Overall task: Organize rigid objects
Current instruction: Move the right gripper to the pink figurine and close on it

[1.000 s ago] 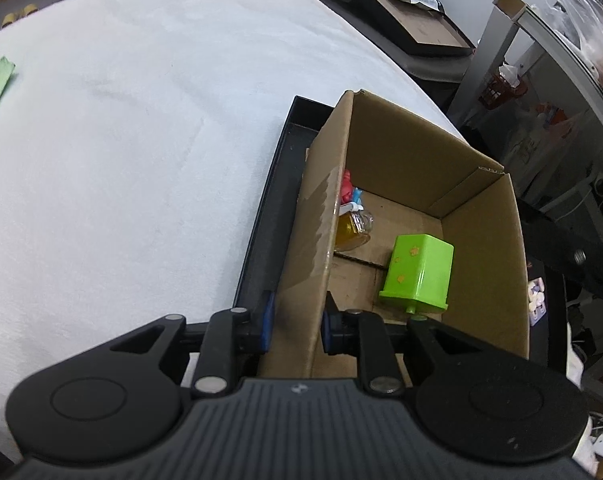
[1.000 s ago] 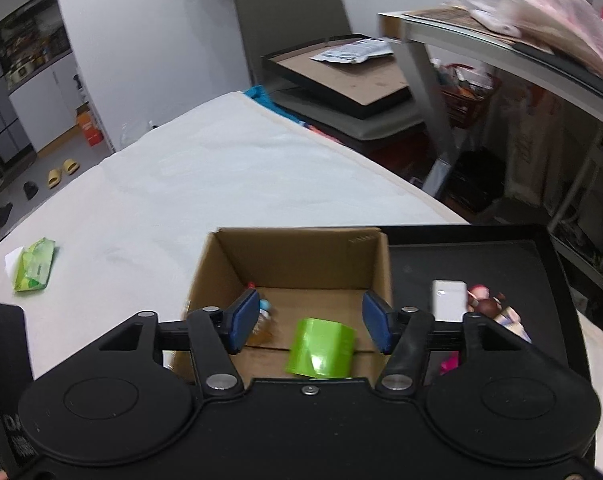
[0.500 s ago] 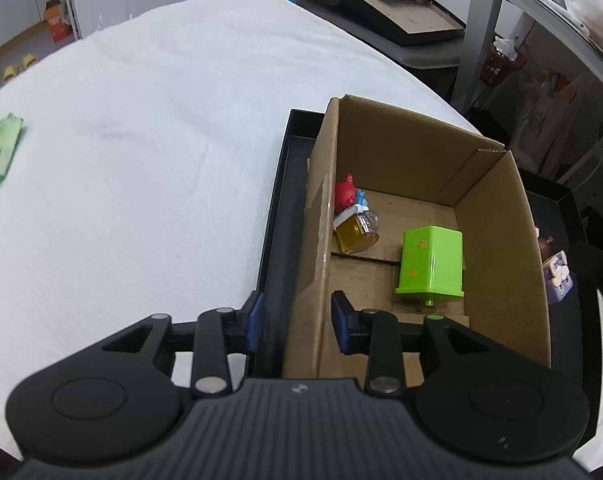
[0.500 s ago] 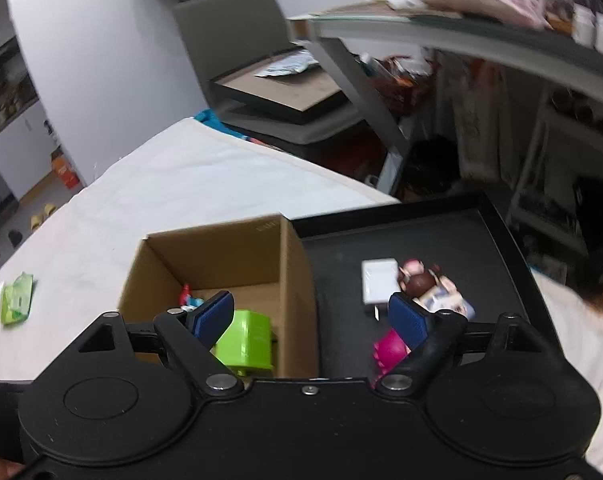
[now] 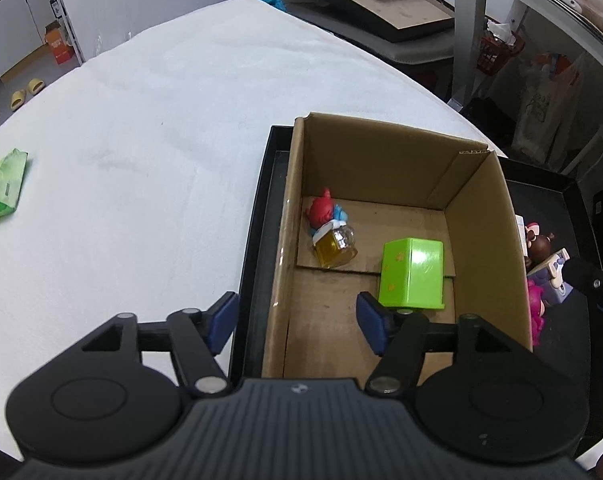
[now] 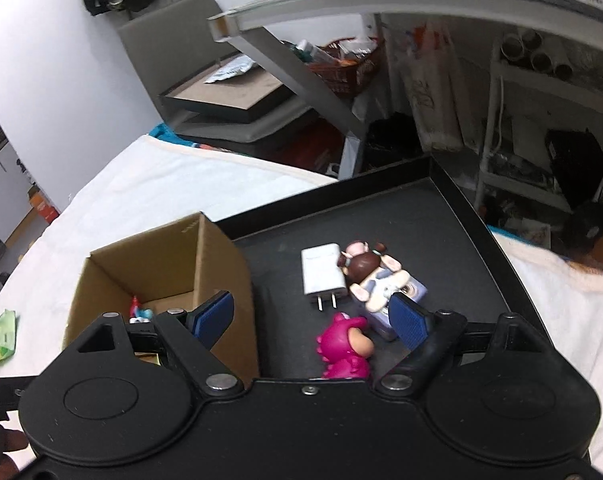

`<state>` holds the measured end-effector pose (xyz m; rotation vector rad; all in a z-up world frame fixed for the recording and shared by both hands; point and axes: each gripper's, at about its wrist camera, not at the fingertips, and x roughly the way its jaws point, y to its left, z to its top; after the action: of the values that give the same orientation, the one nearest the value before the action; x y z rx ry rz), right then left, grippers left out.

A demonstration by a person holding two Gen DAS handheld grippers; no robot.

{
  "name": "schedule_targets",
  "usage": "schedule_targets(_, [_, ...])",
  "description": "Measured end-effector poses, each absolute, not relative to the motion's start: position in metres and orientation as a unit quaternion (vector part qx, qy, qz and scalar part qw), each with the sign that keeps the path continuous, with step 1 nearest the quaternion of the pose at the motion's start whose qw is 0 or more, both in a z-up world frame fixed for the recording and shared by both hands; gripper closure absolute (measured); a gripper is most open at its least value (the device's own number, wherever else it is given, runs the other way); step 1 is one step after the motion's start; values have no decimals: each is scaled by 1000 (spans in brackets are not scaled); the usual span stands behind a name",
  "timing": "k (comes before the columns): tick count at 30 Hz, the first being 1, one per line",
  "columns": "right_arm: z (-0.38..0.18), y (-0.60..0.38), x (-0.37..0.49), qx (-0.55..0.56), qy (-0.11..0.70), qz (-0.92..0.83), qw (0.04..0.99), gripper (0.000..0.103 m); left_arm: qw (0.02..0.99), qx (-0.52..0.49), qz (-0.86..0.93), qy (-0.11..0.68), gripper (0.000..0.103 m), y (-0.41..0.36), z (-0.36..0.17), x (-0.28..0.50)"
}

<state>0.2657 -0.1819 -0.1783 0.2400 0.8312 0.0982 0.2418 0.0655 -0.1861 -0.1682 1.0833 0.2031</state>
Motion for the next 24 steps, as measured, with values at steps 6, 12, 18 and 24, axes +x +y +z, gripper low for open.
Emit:
schedule_targets(6, [-188,-192,272,127,415,42,900,19,847,-68,105,516,38,55,-181,252])
schedule_targets(12, [-203,-199,280,132,437,32,889,20,845,-58,108,521,38,43,-182,258])
schedule_targets(18, [-217,-203,285,140,465,30,874,22,843,-46,117,523,37,36,-181,262])
schedule_targets(24, [-234,-194,291,129,499,49,855,37,841,-43,124,525,37,34,-182,265])
